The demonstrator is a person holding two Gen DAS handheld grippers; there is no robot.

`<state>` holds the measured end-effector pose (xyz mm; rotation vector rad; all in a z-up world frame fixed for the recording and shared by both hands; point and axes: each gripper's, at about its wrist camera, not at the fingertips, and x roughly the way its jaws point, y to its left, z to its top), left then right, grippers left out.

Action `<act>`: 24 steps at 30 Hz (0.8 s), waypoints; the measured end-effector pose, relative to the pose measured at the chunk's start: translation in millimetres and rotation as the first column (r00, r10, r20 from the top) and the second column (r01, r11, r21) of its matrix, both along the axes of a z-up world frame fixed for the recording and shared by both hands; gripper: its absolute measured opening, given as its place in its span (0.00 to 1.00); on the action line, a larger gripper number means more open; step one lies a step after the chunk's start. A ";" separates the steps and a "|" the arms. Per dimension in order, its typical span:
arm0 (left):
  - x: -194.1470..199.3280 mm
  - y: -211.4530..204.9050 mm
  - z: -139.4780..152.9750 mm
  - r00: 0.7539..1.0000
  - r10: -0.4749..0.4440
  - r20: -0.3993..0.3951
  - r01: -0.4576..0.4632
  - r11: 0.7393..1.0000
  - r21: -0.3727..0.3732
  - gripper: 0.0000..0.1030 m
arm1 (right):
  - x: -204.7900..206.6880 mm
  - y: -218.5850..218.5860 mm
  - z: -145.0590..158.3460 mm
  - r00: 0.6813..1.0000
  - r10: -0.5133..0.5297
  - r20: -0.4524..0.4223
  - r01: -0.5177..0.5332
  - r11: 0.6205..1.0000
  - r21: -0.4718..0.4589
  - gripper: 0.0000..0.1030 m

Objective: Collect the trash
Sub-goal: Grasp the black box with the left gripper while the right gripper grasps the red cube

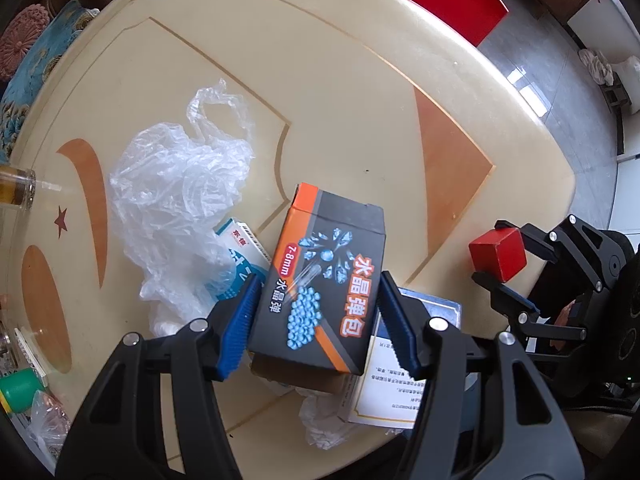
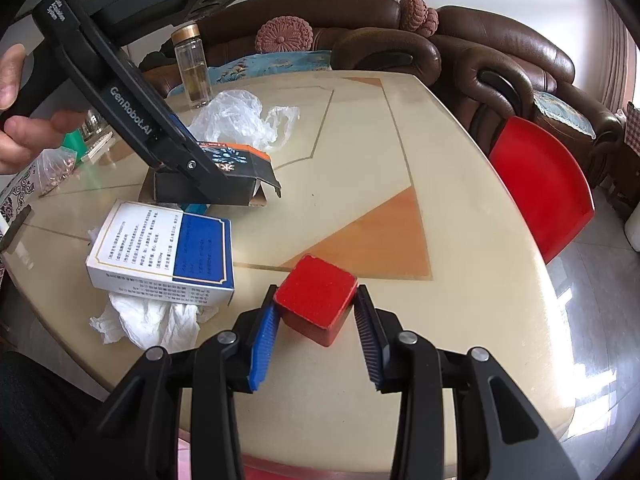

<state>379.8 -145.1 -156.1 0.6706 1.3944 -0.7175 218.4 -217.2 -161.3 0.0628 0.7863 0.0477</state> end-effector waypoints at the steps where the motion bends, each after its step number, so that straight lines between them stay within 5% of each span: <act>1: 0.4 0.3 1.0 1.000 0.002 -0.001 -0.002 1.000 -0.003 0.57 | -0.8 0.7 0.9 1.000 0.000 0.005 0.000 1.000 -0.005 0.36; 24: -10.4 24.2 52.5 0.998 0.034 0.062 -0.030 0.998 -0.054 0.57 | -8.2 5.5 33.0 0.998 0.017 0.068 -0.014 0.999 -0.043 0.36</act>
